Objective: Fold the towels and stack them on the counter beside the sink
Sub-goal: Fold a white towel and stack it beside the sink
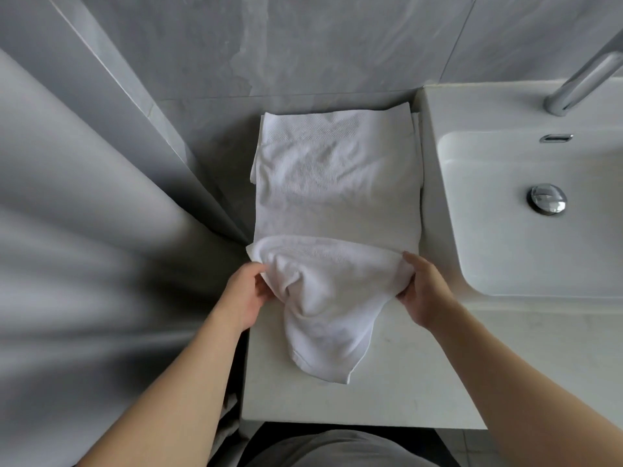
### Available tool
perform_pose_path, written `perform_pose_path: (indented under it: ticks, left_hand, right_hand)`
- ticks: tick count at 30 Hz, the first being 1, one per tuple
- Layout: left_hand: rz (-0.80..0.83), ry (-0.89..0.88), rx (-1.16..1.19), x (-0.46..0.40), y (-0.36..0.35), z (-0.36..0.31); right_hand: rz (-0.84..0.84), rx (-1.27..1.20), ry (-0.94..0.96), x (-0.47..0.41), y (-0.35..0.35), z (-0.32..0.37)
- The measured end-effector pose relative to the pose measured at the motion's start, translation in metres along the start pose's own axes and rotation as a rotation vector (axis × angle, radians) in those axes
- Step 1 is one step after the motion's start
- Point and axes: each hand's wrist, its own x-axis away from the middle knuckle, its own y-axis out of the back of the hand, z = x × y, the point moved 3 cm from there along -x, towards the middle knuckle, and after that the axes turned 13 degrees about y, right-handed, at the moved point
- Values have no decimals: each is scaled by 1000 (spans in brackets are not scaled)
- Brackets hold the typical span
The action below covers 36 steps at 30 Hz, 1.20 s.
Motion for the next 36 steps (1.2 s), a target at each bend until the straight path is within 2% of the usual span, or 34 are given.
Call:
perform_pose_path:
  ticks: [4,6,9,12,14,16,18,21,25,27,29,32,36]
  left_hand:
    - [23,49,-90,4,6,33]
    - [3,32,-97,6,7,36]
    - [6,32,-115,15,6,33]
    - [57,79,-212,28,-11,33]
    - [-8,61,-260,35,-30,35]
    - [-117,30,-264,41,-45,37]
    - [-173,-4,-238,45,-53,37]
    - [-221,-112,-212,42,-51,36]
    - [-392,-331,-104,44,-30,26]
    - [-369,-356,-63,45,-22,26]
    - [-277,-280,-95,43,-20,37]
    - [-152,-49,-138,39,-20,70]
    - [-44,12,-128,39,-4,109]
  right_hand:
    - [152,215,-241,26,16,-29]
    - [103,207,-188,29,23,-33]
    - [-46,39,-64,25,37,-23]
    - [-13,-114,-44,29,48,-9]
    - [49,20,-77,40,56,-11]
    - [90,308,-118,51,66,-23]
    - [137,491,-182,62,73,-41]
    - [145,495,-222,70,77,-63]
    - [34,256,-72,65,83,-65]
    - [-41,241,-13,60,92,-59]
    - [-69,249,-49,57,103,-57]
    - [-2,185,-217,66,109,-64]
    - [35,327,-261,88,113,-82]
